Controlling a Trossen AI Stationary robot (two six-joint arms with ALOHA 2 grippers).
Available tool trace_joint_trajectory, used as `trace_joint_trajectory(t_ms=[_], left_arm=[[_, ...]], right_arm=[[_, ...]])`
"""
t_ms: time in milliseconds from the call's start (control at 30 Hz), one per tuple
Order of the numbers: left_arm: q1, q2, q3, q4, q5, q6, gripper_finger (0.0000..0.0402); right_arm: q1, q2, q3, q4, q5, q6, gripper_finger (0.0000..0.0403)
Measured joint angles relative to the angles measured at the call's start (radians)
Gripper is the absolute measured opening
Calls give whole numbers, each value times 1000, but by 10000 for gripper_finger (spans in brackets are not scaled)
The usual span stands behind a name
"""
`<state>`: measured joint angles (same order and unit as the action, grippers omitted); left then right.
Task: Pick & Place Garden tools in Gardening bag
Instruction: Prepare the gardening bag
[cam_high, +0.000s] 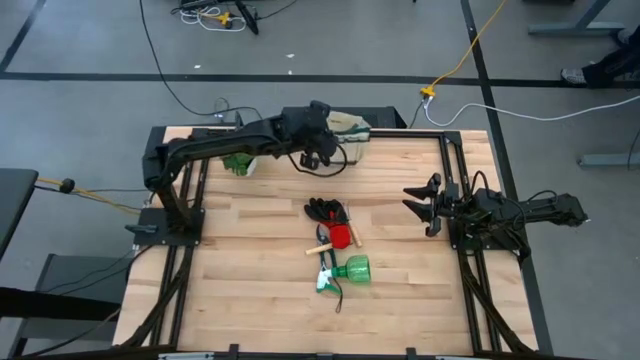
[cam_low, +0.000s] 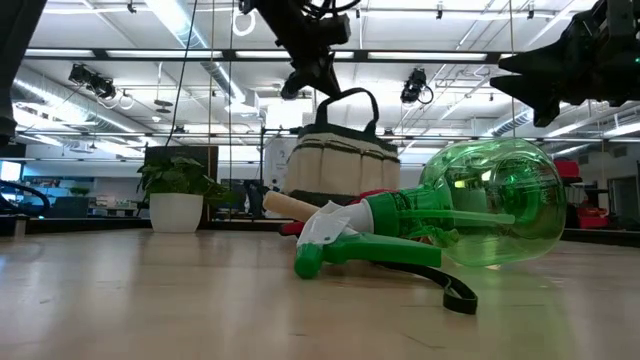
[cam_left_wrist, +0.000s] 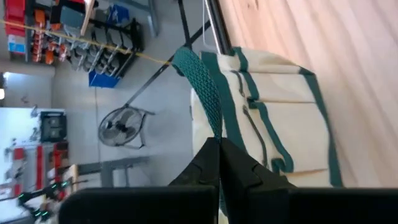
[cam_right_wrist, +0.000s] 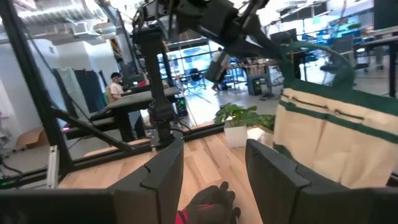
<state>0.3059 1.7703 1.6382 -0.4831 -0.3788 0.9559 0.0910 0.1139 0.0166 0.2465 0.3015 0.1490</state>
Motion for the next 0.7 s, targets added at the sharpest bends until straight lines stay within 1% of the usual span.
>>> trace_joint_trajectory(t_ms=[200, 300, 433, 533, 700], left_arm=[[0, 0, 0, -20, 17, -35, 1], [-1, 6, 0, -28, 27, -36, 1], [-2, 22, -1, -13, 9, -43, 1], [1, 24, 0, -10, 15, -48, 2], [1, 53, 0, -17, 26, -83, 2]], right_arm=[[0, 0, 0, -1, 32, 0, 173], [0, 0, 0, -1, 31, 0, 173], [0, 0, 0, -1, 31, 0, 173], [0, 2, 0, -1, 31, 0, 173], [0, 3, 0, -2, 31, 0, 173]])
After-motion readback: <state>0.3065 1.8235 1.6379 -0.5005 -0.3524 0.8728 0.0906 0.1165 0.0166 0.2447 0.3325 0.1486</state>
